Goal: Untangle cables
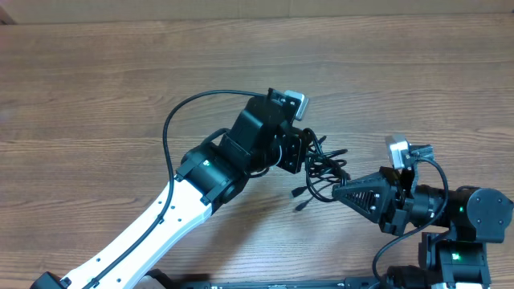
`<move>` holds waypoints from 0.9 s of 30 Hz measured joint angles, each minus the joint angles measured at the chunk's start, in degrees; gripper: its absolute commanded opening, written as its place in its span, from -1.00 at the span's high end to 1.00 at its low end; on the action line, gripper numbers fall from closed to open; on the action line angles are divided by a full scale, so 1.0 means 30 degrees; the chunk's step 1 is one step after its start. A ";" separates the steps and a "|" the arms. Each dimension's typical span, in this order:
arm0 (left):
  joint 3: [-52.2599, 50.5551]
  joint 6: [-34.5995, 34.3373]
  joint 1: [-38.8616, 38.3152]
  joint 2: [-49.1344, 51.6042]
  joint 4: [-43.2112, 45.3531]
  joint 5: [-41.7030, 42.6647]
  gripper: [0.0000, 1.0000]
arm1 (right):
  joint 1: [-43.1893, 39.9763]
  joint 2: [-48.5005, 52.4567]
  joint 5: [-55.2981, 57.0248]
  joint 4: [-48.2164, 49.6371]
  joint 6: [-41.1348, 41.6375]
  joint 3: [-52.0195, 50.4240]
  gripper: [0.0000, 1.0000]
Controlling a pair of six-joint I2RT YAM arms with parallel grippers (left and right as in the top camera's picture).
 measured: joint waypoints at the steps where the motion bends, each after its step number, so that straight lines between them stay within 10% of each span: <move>1: 0.0000 -0.0007 0.0029 -0.0007 0.0000 0.0000 0.91 | 0.0000 0.0015 -0.0073 0.0000 -0.0007 0.0000 0.92; 10: -0.0117 -0.0029 0.2062 0.0321 -0.0233 -0.2455 0.91 | 0.0007 -0.0466 -0.1792 0.0561 -0.0146 0.0022 0.91; 16: -0.0153 0.0022 0.3504 0.0466 -0.0131 -0.3286 0.92 | 0.0007 -0.0517 -0.2113 0.0605 -0.0415 0.0044 -0.30; 27: -0.0153 0.0087 0.3526 0.0466 0.0029 0.1792 0.92 | 0.0007 0.0226 -0.1960 0.0423 -0.0503 0.0058 -0.55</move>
